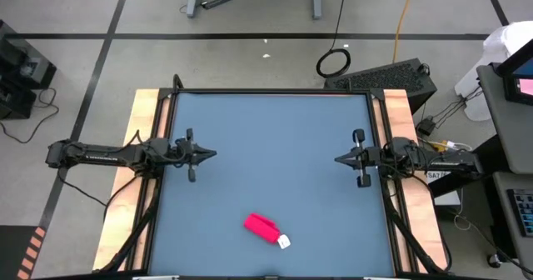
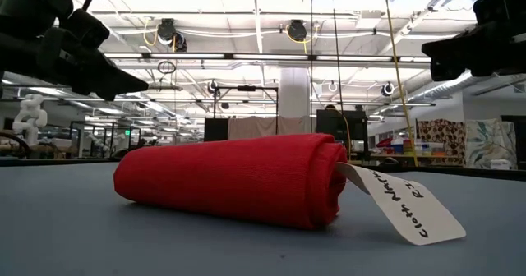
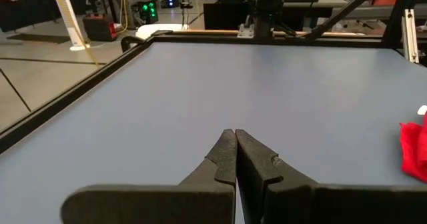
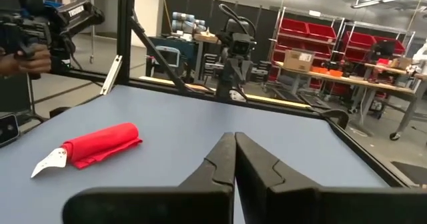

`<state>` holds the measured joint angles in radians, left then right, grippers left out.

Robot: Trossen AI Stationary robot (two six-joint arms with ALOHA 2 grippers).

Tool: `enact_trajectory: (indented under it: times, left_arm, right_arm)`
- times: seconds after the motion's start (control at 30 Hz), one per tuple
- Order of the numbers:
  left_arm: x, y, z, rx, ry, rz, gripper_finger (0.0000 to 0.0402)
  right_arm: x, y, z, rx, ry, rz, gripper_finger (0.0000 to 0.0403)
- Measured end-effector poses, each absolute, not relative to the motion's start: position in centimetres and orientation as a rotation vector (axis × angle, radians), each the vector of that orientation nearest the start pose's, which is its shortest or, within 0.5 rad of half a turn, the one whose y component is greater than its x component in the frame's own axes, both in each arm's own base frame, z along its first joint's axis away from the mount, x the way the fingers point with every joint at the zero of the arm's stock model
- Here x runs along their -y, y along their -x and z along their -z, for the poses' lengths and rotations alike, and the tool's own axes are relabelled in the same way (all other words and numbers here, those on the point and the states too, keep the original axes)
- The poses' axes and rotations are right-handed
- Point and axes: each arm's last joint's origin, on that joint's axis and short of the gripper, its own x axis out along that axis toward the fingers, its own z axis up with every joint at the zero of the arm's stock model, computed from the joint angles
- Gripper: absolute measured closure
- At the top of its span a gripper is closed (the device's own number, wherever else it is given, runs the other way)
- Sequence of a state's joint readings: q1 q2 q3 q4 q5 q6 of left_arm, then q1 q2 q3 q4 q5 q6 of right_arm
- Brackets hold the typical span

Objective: Roll towel
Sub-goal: Return to Home Position

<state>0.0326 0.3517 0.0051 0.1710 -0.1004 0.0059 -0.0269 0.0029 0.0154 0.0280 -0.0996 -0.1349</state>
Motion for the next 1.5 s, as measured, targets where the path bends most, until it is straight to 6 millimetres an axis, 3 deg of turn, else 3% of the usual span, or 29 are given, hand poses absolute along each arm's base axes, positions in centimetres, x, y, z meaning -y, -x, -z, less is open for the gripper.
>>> enact_trajectory:
  times: [0.47, 1.5]
  left_arm:
    - [-0.6, -10.6, -15.6, -0.114, -0.009, -0.121, 0.04]
    - [-0.5, -10.3, -15.9, -0.072, -0.027, -0.087, 0.04]
  right_arm:
    - [0.0, -9.7, -17.1, 0.043, 0.064, -0.07, 0.0403]
    - [0.0, -9.7, -17.1, 0.038, -0.068, -0.075, 0.0403]
